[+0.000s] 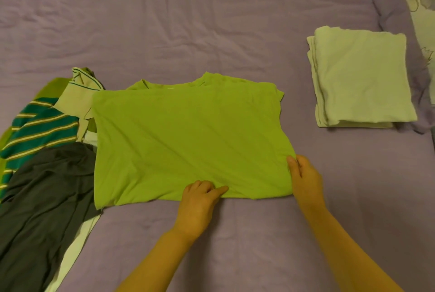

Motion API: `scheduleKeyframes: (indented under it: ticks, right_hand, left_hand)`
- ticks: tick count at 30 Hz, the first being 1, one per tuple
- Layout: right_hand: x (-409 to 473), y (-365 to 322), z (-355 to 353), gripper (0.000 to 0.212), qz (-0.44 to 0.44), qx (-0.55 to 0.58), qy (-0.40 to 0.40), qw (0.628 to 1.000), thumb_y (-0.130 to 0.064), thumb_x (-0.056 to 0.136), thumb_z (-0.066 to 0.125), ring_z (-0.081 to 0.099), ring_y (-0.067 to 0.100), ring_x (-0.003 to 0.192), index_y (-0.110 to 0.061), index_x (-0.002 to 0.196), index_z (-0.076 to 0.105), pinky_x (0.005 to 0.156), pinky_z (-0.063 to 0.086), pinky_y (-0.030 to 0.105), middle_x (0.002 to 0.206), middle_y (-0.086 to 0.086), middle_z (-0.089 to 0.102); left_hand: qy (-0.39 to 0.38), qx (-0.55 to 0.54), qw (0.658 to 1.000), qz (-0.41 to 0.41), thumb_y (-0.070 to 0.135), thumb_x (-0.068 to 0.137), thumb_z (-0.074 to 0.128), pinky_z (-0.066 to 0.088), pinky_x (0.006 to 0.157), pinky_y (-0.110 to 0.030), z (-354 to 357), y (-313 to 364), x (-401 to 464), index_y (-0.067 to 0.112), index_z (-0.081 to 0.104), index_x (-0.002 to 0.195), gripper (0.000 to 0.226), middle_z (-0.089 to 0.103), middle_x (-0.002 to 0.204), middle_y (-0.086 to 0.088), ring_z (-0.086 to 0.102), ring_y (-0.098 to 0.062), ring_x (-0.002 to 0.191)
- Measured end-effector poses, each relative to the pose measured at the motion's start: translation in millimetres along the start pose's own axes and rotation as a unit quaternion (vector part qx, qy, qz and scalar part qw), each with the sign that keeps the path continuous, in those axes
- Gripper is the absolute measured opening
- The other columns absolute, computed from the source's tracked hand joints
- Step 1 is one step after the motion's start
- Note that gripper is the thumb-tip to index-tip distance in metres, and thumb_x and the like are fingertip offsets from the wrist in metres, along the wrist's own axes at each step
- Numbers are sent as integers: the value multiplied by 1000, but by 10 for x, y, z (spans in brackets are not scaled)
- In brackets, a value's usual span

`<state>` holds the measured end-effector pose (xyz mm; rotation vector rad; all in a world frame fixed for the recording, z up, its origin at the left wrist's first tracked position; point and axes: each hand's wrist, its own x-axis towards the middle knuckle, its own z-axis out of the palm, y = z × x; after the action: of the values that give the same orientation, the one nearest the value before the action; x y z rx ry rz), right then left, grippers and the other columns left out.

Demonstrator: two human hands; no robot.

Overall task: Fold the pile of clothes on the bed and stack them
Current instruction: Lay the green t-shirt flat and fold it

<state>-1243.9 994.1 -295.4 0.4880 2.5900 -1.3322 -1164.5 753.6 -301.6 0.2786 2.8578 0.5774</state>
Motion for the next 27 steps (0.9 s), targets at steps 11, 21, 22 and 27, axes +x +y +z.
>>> scheduleKeyframes:
  ticks: [11,21,22,27]
  right_hand:
    - [273,-17,-38,10,101,59,-70,991,-21,94,56,61,26,88,-15,101,58,70,48,26,94,14,65]
    - [1503,-683,366,28,100,188,-43,976,-21,90,64,62,23,100,-7,111,55,91,50,40,110,10,64]
    - [1578,-713,398,24,99,179,-17,979,-21,88,66,63,25,96,-9,106,55,87,50,42,106,12,65]
    - [1740,-699,479,17,122,129,-7,984,-20,85,69,59,22,84,-9,94,60,79,47,35,88,8,62]
  left_hand:
    - [-136,-27,989,-48,52,97,35,41,83,-34,73,19,573,35,21,150,57,62,114,-2,58,-24,104]
    - [-5,-56,998,-40,18,97,46,43,91,-36,-462,-271,2275,16,46,139,42,48,133,-10,49,-28,118]
    - [-8,-50,998,-35,18,97,47,42,92,-37,-503,-294,2434,15,50,136,39,49,132,-10,49,-29,118]
    - [-75,-82,993,-39,24,94,57,39,94,-30,-531,-289,2870,13,59,127,34,54,125,-11,54,-28,114]
